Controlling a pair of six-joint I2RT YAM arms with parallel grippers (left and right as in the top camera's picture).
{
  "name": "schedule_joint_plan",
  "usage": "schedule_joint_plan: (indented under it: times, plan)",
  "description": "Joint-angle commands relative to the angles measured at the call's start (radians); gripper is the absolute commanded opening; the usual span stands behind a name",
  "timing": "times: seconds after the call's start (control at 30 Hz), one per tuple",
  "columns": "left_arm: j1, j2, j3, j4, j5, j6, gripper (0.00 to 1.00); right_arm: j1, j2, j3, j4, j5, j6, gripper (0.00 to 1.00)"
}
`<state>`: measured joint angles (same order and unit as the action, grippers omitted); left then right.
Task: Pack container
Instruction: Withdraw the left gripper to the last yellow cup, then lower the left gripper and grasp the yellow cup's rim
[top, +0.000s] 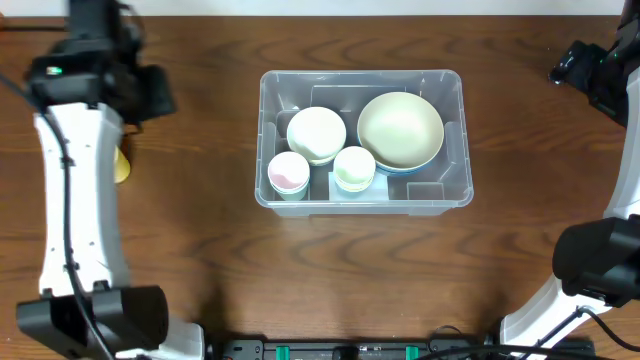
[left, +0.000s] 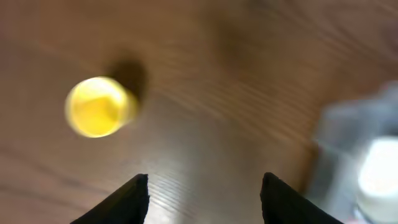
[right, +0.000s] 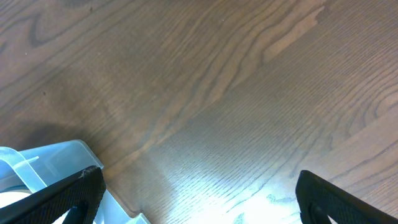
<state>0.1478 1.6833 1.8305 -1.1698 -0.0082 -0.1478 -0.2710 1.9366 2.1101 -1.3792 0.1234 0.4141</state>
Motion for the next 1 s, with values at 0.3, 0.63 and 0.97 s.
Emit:
schedule_joint_plan:
  times: [0.3, 0.63, 0.97]
  plan:
    - [0.201, 0.298, -0.011, 0.032, -0.023, -0.09, 0.59, -0.004, 0.005, 0.001, -0.001, 0.003, 0.016, 0.99]
    - [0.212, 0.489, -0.011, 0.062, -0.031, -0.09, 0.59, -0.004, 0.005, 0.001, -0.002, 0.003, 0.016, 0.99]
    - [0.218, 0.522, -0.011, 0.076, -0.031, -0.09, 0.43, -0.004, 0.005, 0.001, -0.001, 0.003, 0.016, 0.99]
